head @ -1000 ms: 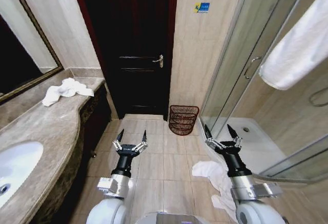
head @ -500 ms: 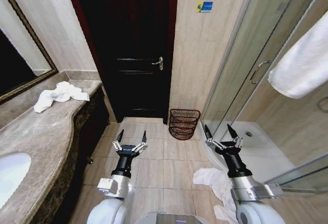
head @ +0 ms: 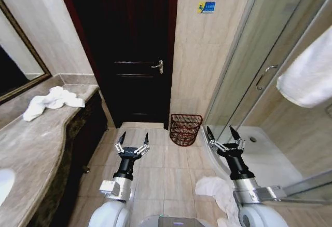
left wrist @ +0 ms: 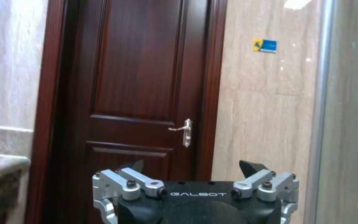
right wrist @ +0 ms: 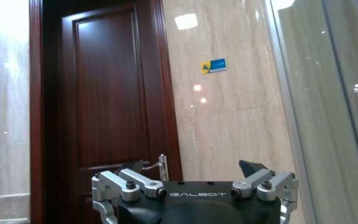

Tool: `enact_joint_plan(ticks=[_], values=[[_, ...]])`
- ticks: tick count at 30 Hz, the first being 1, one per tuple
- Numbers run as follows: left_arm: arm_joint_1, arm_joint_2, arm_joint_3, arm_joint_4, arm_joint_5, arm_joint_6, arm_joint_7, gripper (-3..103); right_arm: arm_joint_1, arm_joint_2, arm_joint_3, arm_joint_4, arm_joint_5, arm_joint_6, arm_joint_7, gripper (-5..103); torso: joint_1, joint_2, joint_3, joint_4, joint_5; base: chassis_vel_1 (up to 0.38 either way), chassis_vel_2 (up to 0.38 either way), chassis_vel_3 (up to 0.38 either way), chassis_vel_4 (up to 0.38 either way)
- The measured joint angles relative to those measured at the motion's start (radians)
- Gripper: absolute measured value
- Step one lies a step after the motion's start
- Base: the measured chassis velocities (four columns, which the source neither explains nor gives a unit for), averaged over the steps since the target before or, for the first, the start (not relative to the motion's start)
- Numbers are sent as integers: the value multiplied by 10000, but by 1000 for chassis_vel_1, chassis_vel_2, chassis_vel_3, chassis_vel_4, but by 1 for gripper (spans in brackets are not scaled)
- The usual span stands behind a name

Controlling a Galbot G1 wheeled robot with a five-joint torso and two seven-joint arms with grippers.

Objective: Discard the used towel into the hamper.

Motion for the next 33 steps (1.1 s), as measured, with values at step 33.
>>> enact_joint_plan(ticks=[33], values=[[-46,0,25,-8,-214,204,-827,100,-193,0,-341,-73,-300,811,128,100,0,1,0,0,7,-23,88,78,-29]])
